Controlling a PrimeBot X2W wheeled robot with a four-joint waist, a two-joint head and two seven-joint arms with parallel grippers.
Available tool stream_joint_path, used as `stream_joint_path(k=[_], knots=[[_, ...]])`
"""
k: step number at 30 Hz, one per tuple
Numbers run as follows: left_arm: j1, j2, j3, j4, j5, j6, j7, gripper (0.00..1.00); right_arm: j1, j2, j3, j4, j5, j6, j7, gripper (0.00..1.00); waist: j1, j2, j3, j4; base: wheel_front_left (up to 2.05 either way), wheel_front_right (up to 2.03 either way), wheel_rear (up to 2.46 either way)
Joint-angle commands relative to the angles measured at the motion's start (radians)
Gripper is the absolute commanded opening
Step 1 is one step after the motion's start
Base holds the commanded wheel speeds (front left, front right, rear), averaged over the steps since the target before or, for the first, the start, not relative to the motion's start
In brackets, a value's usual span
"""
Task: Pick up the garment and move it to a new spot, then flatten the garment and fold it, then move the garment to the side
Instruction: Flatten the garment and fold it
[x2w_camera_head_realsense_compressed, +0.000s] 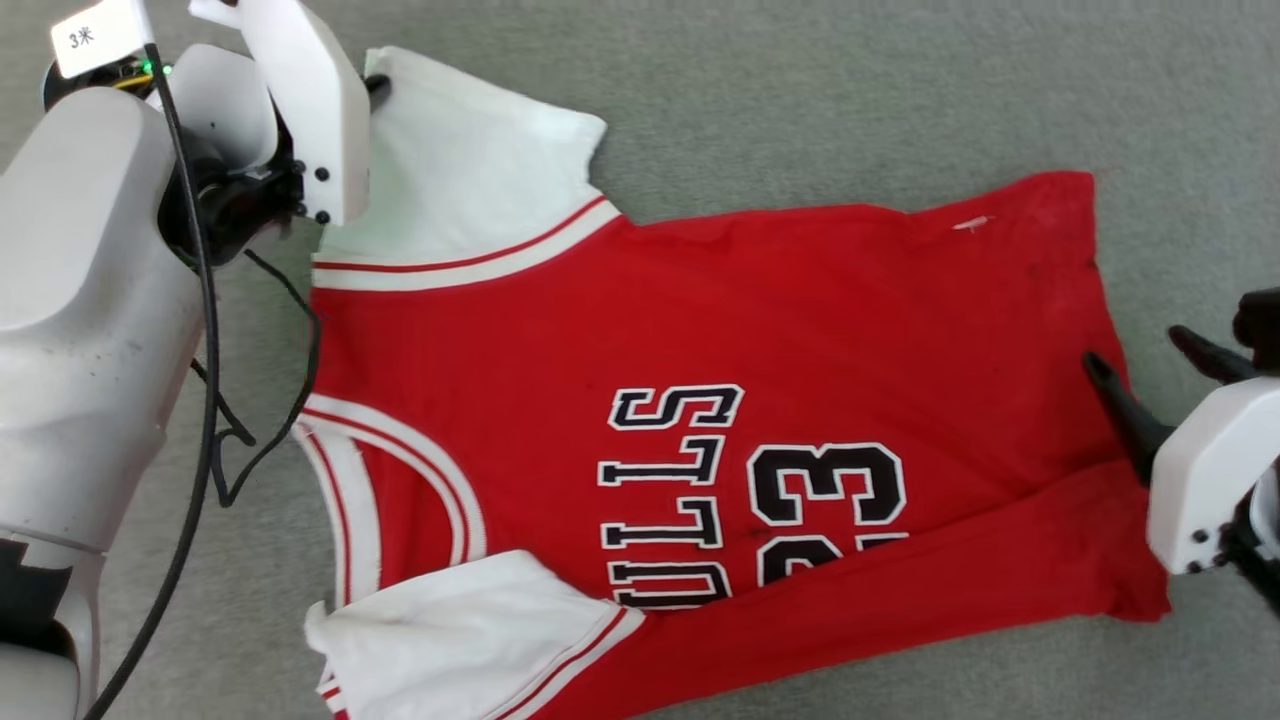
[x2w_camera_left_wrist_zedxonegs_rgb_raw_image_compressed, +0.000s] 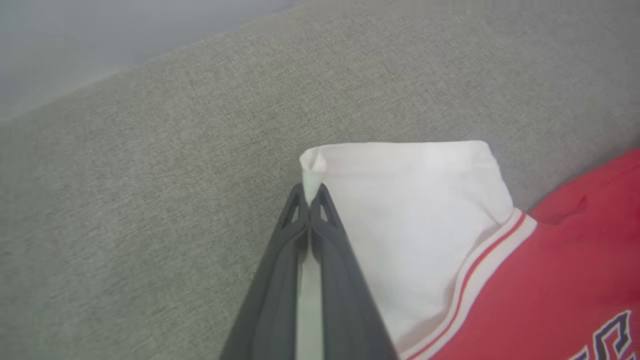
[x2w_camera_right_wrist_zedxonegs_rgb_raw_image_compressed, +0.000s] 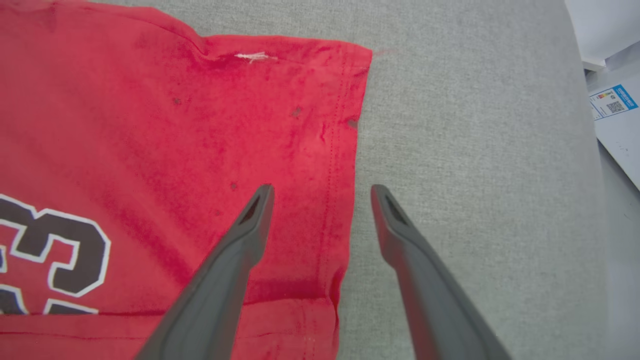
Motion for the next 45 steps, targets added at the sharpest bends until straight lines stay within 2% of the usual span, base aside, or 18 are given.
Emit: stream_joint_path(k=[1, 8, 12, 17, 25, 33, 34, 35, 36, 45], knots=[[0.015, 0.000, -0.007, -0.020, -0.009, -0.003, -0.007, 0.00, -0.030, -0.040, -0.007, 0.000, -0.010, -0.001, 0.021, 1.00, 0.0000, 0.0000, -0.025, 0.037, 0.00, 0.00, 0.00], [0.050, 0.018, -0.034, -0.155, -0.028, -0.005, -0.037, 0.00, -0.082, -0.115, -0.018, 0.037, 0.035, -0.001, 0.157, 1.00, 0.0000, 0.0000, -0.040, 0.110, 0.00, 0.00, 0.00], [0.080, 0.039, -0.051, -0.257, -0.035, -0.005, -0.036, 0.00, -0.130, -0.162, -0.031, 0.087, 0.075, -0.001, 0.270, 1.00, 0.0000, 0.0000, -0.035, 0.157, 0.00, 0.00, 0.00], [0.112, 0.056, -0.058, -0.377, -0.037, 0.001, -0.042, 0.00, -0.232, -0.209, -0.038, 0.178, 0.097, -0.001, 0.347, 1.00, 0.0000, 0.0000, -0.011, 0.202, 0.00, 0.00, 0.00], [0.135, 0.064, -0.059, -0.517, -0.028, 0.027, -0.051, 0.00, -0.368, -0.220, -0.020, 0.354, 0.089, -0.001, 0.373, 1.00, 0.0000, 0.0000, 0.033, 0.253, 0.00, 0.00, 0.00], [0.149, 0.072, -0.063, -0.574, -0.022, 0.037, -0.063, 0.00, -0.361, -0.200, 0.067, 0.485, 0.102, -0.001, 0.313, 1.00, 0.0000, 0.0000, 0.053, 0.274, 0.00, 0.00, 0.00], [0.153, 0.074, -0.062, -0.577, -0.023, 0.036, -0.065, 0.00, -0.357, -0.192, 0.079, 0.497, 0.110, 0.000, 0.301, 0.89, 0.0000, 0.0000, 0.054, 0.275, 0.00, 0.00, 0.00], [0.158, 0.077, -0.062, -0.578, -0.025, 0.037, -0.068, 0.00, -0.354, -0.188, 0.089, 0.509, 0.115, 0.001, 0.292, 0.32, 0.0000, 0.0000, 0.053, 0.275, 0.00, 0.00, 0.00], [0.165, 0.079, -0.061, -0.578, -0.026, 0.038, -0.072, 0.00, -0.348, -0.190, 0.101, 0.520, 0.120, 0.001, 0.283, 0.00, 0.0000, 0.0000, 0.052, 0.275, 0.00, 0.00, 0.00], [0.220, 0.092, -0.042, -0.550, -0.029, 0.062, -0.128, 0.00, -0.358, -0.238, 0.097, 0.559, 0.139, -0.001, 0.079, 0.00, 0.0000, 0.0000, 0.004, 0.260, 0.00, 0.00, 0.00]])
